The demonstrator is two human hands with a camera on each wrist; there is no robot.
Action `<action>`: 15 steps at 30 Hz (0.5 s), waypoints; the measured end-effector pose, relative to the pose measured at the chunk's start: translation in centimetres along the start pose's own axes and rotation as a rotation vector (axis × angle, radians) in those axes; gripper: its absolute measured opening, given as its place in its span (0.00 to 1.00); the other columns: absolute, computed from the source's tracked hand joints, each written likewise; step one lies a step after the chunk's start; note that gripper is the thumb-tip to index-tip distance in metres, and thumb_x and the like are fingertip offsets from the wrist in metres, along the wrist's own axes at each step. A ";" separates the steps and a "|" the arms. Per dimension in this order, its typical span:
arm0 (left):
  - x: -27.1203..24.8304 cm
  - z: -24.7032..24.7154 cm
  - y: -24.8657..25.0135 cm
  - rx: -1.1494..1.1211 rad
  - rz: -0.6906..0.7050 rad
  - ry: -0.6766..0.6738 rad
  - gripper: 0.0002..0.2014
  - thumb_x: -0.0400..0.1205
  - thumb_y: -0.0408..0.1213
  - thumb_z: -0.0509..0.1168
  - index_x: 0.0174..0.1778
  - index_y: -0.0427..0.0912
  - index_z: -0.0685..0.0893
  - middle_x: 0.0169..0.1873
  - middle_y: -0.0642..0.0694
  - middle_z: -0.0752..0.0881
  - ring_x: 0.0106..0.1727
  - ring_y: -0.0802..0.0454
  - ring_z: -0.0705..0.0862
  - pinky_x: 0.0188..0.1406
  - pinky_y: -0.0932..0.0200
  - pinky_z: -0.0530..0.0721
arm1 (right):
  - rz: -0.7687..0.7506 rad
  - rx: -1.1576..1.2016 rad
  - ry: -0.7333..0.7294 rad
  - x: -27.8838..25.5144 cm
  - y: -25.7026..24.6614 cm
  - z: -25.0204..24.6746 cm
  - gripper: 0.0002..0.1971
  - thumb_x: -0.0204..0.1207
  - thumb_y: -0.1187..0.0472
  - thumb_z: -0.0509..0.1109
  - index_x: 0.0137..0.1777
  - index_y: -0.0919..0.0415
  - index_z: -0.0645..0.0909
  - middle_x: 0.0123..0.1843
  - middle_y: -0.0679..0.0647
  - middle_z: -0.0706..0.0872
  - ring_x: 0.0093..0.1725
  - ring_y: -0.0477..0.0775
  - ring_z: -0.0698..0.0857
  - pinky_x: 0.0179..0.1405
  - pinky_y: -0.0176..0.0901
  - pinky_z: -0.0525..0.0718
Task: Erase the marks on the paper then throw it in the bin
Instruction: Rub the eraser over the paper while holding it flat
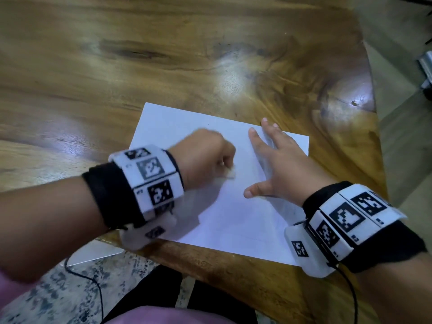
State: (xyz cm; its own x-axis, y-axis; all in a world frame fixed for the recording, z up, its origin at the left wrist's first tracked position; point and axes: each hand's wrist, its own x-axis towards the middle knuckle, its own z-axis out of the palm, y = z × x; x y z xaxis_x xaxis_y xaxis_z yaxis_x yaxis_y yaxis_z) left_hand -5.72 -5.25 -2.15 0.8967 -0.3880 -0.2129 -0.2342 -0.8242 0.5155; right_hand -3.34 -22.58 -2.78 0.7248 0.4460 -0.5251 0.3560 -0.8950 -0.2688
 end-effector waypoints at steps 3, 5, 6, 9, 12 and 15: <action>-0.8 0.6 -0.3 -0.041 0.029 0.083 0.05 0.72 0.40 0.69 0.34 0.43 0.85 0.29 0.51 0.75 0.34 0.50 0.74 0.29 0.63 0.63 | 0.010 0.008 -0.001 0.0 0.0 -0.2 0.62 0.59 0.39 0.78 0.82 0.47 0.38 0.83 0.47 0.28 0.82 0.48 0.33 0.81 0.44 0.45; -3.6 1.8 0.0 -0.105 0.099 -0.007 0.05 0.70 0.39 0.67 0.29 0.45 0.82 0.26 0.55 0.72 0.30 0.52 0.73 0.32 0.62 0.65 | 0.020 0.018 -0.003 0.0 0.0 -0.2 0.62 0.59 0.39 0.79 0.82 0.46 0.38 0.83 0.46 0.29 0.82 0.47 0.33 0.81 0.44 0.47; -4.9 2.3 0.3 -0.140 0.088 -0.080 0.05 0.71 0.39 0.67 0.29 0.46 0.82 0.26 0.55 0.70 0.30 0.53 0.74 0.32 0.62 0.68 | 0.023 0.024 -0.005 0.0 -0.1 -0.2 0.62 0.59 0.40 0.79 0.82 0.46 0.38 0.83 0.46 0.29 0.82 0.47 0.33 0.81 0.45 0.48; -5.4 2.2 0.1 -0.142 0.044 -0.151 0.03 0.72 0.37 0.69 0.33 0.47 0.85 0.31 0.53 0.78 0.35 0.51 0.81 0.37 0.63 0.72 | 0.028 0.030 -0.007 0.0 -0.2 -0.2 0.62 0.58 0.40 0.80 0.82 0.46 0.38 0.83 0.45 0.29 0.82 0.47 0.33 0.81 0.46 0.49; -1.9 0.4 -0.3 -0.050 0.003 0.042 0.02 0.72 0.37 0.70 0.36 0.42 0.87 0.33 0.44 0.82 0.37 0.45 0.80 0.37 0.62 0.69 | 0.032 0.023 -0.009 0.0 -0.2 -0.2 0.62 0.59 0.40 0.79 0.82 0.46 0.37 0.82 0.45 0.28 0.82 0.47 0.33 0.81 0.46 0.49; -1.2 0.6 -0.4 -0.044 -0.014 0.102 0.03 0.73 0.37 0.68 0.35 0.42 0.85 0.32 0.47 0.77 0.36 0.46 0.77 0.36 0.61 0.67 | 0.029 0.021 -0.011 0.0 -0.1 -0.2 0.62 0.59 0.39 0.79 0.82 0.46 0.37 0.82 0.45 0.28 0.82 0.47 0.33 0.82 0.46 0.48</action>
State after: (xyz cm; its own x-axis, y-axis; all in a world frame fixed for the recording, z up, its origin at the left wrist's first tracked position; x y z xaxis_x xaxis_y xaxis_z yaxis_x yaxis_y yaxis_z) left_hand -6.92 -4.69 -2.63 0.9340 -0.3305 -0.1358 -0.2067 -0.8097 0.5493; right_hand -3.25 -22.48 -2.63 0.7281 0.4200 -0.5417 0.3222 -0.9073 -0.2703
